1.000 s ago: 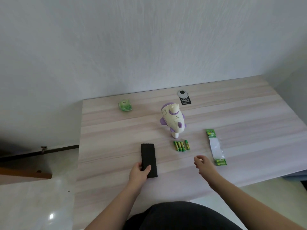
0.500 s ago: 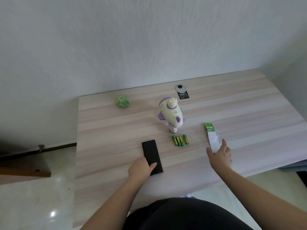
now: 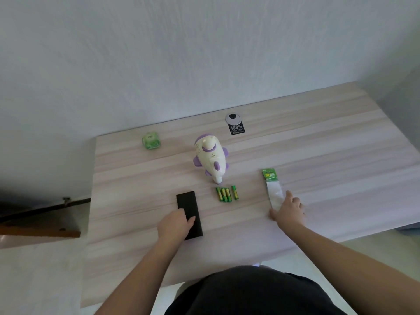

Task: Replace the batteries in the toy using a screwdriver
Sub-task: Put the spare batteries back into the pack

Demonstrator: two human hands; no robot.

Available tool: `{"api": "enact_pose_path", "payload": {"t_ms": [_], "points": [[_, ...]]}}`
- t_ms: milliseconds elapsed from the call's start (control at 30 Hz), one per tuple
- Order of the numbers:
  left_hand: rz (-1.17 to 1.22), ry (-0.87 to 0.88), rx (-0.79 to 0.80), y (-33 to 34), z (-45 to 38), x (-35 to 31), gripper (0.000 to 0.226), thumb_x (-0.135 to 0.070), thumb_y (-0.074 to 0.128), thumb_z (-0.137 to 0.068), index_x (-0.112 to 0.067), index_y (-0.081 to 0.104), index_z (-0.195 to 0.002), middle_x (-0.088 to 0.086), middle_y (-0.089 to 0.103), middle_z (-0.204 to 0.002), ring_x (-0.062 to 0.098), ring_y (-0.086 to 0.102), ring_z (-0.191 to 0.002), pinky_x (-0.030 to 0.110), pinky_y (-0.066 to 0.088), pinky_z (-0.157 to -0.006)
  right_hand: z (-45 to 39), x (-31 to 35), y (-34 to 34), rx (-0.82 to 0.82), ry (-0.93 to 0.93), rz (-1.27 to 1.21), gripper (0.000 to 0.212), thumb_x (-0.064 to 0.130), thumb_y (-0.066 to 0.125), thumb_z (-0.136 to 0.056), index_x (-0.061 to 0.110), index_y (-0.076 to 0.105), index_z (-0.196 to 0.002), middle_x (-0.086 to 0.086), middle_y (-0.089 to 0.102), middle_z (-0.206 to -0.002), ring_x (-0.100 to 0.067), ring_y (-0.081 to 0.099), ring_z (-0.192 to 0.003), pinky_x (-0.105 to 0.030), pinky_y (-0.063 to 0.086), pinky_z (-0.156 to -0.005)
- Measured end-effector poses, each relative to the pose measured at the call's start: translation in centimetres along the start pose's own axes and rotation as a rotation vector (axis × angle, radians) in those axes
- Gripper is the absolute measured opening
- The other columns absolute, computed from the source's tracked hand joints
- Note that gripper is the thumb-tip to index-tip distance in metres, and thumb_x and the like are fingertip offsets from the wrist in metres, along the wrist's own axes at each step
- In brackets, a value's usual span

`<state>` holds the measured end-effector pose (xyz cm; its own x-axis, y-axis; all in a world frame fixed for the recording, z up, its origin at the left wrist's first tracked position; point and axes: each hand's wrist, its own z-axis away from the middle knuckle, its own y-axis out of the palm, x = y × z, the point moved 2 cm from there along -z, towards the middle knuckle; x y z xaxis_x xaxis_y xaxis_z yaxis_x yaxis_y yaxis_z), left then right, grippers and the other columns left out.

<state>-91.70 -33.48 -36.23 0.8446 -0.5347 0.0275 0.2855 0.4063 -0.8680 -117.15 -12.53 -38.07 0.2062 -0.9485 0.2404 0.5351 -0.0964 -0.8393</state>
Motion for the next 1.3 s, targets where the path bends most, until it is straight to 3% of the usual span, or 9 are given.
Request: {"api": "enact_pose_path", "payload": {"t_ms": [233, 333, 400, 567, 700, 967, 1100, 1233, 1300], "points": [[0.375, 0.177, -0.053, -3.6, 1.9, -7.0, 0.026, -0.043, 0.046, -0.096, -0.021, 0.056, -0.087, -0.003, 0.061, -0.082, 0.017, 0.058, -0.078, 0.035, 0.049, -0.070, 0.0, -0.9, -2.5, 0.085, -0.125, -0.377, 0.085, 0.027, 0.073, -0.075, 0.019, 0.026, -0.145, -0.009, 0.046, -0.120, -0.028, 0.053, -0.102, -0.047, 0.052, -0.086], [0.733, 0.304, 0.127, -5.9, 3.9, -11.7, 0.020, -0.047, 0.045, -0.097, -0.032, 0.055, -0.106, -0.010, 0.063, -0.099, 0.006, 0.061, -0.091, 0.029, 0.052, -0.085, 1.8, 0.6, -5.4, 0.060, -0.293, -0.465, 0.074, 0.027, 0.076, -0.078, 0.024, 0.035, -0.140, 0.001, 0.046, -0.113, -0.009, 0.054, -0.087, -0.017, 0.051, -0.065], [0.919, 0.349, 0.196, -7.6, 4.9, -14.3, 0.025, -0.051, 0.043, -0.096, -0.041, 0.050, -0.118, -0.014, 0.062, -0.113, 0.002, 0.061, -0.102, 0.034, 0.050, -0.096, 3.2, 2.3, -7.9, 0.008, -0.409, -0.499, 0.070, 0.030, 0.077, -0.077, 0.028, 0.039, -0.136, 0.005, 0.047, -0.114, 0.001, 0.052, -0.088, -0.008, 0.045, -0.058], [1.301, 0.427, 0.231, -12.6, 6.3, -18.1, 0.044, -0.051, 0.035, -0.096, -0.037, 0.041, -0.137, -0.011, 0.059, -0.129, 0.005, 0.059, -0.117, 0.034, 0.050, -0.099, 5.0, 6.0, -13.5, -0.059, -0.603, -0.566, 0.067, 0.046, 0.076, -0.074, 0.034, 0.043, -0.131, 0.014, 0.046, -0.112, 0.007, 0.050, -0.096, -0.009, 0.045, -0.068], [1.528, 0.455, 0.178, -16.6, 6.9, -18.6, 0.036, -0.028, 0.035, -0.103, -0.024, 0.046, -0.137, 0.001, 0.064, -0.127, 0.018, 0.062, -0.117, 0.036, 0.053, -0.095, 5.3, 8.1, -16.8, -0.081, -0.683, -0.629, 0.061, 0.046, 0.074, -0.075, 0.039, 0.045, -0.127, 0.019, 0.044, -0.113, 0.010, 0.049, -0.100, -0.006, 0.046, -0.071], [1.670, 0.401, 0.024, -21.2, 7.6, -18.3, 0.029, -0.019, 0.038, -0.103, -0.022, 0.060, -0.122, 0.005, 0.071, -0.114, 0.026, 0.067, -0.107, 0.039, 0.055, -0.089, 6.1, 10.3, -21.3, 0.107, -0.805, -0.741, 0.056, 0.042, 0.075, -0.075, 0.037, 0.050, -0.125, 0.023, 0.047, -0.116, 0.004, 0.054, -0.103, -0.018, 0.050, -0.082], [1.739, 0.326, -0.080, -22.2, 8.0, -17.4, 0.029, -0.025, 0.040, -0.101, -0.021, 0.061, -0.121, 0.011, 0.071, -0.112, 0.030, 0.070, -0.098, 0.043, 0.058, -0.078, 7.2, 11.0, -22.8, 0.208, -0.875, -0.815, 0.028, 0.033, 0.060, -0.090, 0.043, 0.058, -0.116, 0.023, 0.051, -0.114, 0.000, 0.056, -0.106, -0.024, 0.050, -0.089], [1.789, 0.304, -0.182, -23.1, 8.5, -16.2, 0.030, -0.021, 0.038, -0.104, -0.036, 0.058, -0.120, 0.007, 0.071, -0.108, 0.025, 0.071, -0.086, 0.042, 0.057, -0.068, 8.6, 11.9, -23.2, 0.092, -0.937, -0.782, 0.021, 0.043, 0.049, -0.092, 0.054, 0.064, -0.103, 0.027, 0.048, -0.110, -0.002, 0.049, -0.113, -0.011, 0.038, -0.088], [1.774, 0.311, -0.216, -23.7, 8.9, -15.7, 0.033, -0.020, 0.038, -0.104, -0.042, 0.054, -0.123, 0.005, 0.072, -0.105, 0.022, 0.070, -0.078, 0.044, 0.056, -0.068, 9.3, 12.4, -23.2, 0.010, -0.990, -0.723, 0.027, 0.053, 0.041, -0.085, 0.061, 0.059, -0.103, 0.030, 0.043, -0.114, -0.004, 0.044, -0.120, -0.014, 0.036, -0.094]]}}
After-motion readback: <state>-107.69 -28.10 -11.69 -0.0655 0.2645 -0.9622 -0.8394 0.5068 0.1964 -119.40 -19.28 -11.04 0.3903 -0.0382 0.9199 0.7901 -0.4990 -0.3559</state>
